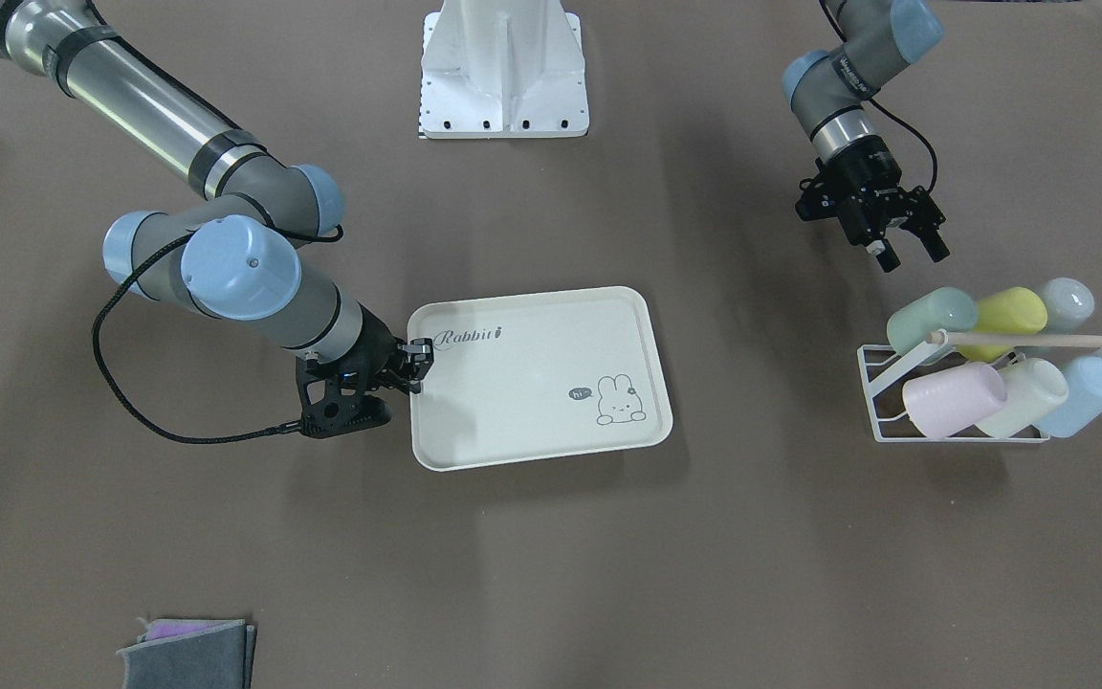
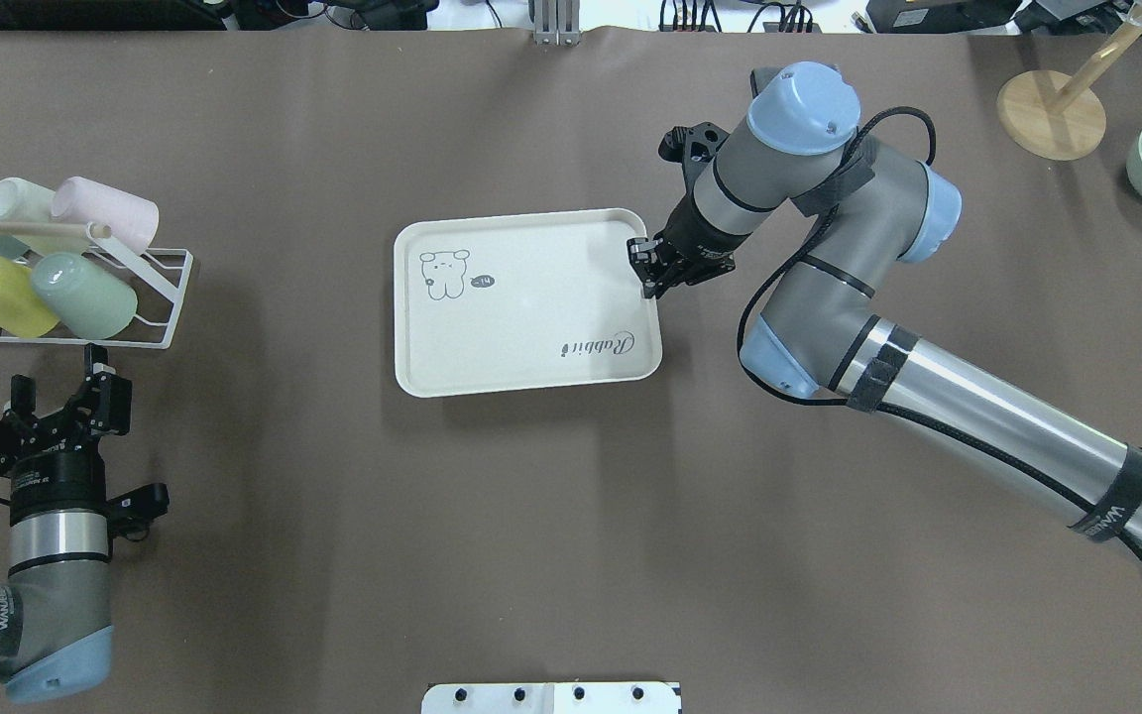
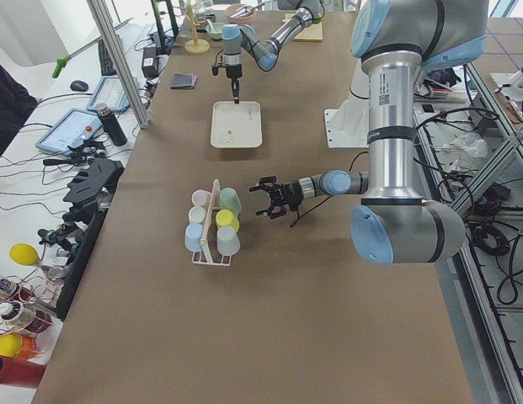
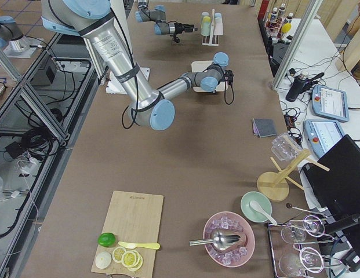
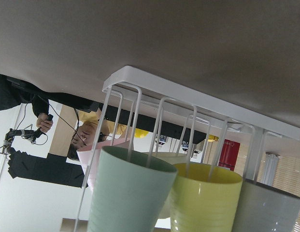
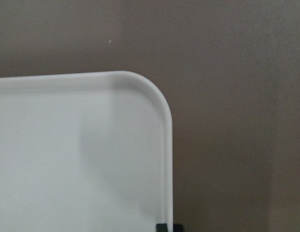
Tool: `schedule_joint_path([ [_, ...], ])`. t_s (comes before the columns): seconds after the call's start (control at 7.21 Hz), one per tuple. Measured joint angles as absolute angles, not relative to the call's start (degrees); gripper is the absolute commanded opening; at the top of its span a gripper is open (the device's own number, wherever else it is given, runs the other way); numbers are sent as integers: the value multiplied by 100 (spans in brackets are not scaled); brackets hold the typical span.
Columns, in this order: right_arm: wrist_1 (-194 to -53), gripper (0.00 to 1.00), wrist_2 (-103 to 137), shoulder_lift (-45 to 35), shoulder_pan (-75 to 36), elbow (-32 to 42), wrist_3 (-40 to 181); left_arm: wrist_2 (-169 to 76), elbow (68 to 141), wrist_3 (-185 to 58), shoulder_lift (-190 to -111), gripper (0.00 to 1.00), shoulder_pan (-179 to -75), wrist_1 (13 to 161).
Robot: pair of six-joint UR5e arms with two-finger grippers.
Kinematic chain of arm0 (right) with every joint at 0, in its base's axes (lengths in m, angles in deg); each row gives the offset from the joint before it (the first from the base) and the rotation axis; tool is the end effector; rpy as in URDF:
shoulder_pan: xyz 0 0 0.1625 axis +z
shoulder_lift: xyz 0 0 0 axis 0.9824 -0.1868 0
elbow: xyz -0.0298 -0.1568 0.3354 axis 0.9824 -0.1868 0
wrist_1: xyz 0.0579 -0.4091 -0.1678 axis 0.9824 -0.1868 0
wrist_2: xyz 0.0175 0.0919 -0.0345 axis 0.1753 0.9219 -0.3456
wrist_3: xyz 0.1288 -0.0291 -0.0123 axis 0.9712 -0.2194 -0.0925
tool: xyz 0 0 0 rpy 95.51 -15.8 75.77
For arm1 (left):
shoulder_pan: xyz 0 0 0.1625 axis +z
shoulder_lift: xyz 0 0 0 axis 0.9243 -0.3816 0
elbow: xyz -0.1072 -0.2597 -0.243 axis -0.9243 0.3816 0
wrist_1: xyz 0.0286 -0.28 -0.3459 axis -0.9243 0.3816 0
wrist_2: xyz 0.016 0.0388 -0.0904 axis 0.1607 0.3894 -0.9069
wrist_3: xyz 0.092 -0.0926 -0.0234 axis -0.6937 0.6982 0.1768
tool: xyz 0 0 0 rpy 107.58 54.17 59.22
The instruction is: Pick up and place green cup on tray
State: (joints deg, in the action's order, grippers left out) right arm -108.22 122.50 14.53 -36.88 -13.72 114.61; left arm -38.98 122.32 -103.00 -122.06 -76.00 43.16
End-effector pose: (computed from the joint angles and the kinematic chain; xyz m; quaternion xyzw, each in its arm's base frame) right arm -0.5350 -0.5573 0.2585 0.0059 -0.5098 -0.0463 0.8590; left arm 0.4136 -0.3260 0.5006 0.2475 -0.5634 0.6535 0.4408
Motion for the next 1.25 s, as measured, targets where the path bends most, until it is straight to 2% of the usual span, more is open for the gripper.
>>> schedule_joint_path([
  [0.56, -10826, 0, 12260, 1404, -3780, -1503, 11455, -3624, 12148, -11161, -12310, 98, -7868, 4366],
  [0.97, -10816, 0, 12258, 1312, -3790, -1516, 11408, -3599, 11725, -11222, -12703, 98, -8030, 4381],
  [1.11, -10810, 35, 12258, 1281, -3792, -1517, 11394, -3596, 11670, -11230, -12741, 98, -8045, 4383],
  [1.25, -10804, 99, 12258, 1264, -3792, -1517, 11405, -3592, 11637, -11246, -12754, 98, -8052, 4384],
])
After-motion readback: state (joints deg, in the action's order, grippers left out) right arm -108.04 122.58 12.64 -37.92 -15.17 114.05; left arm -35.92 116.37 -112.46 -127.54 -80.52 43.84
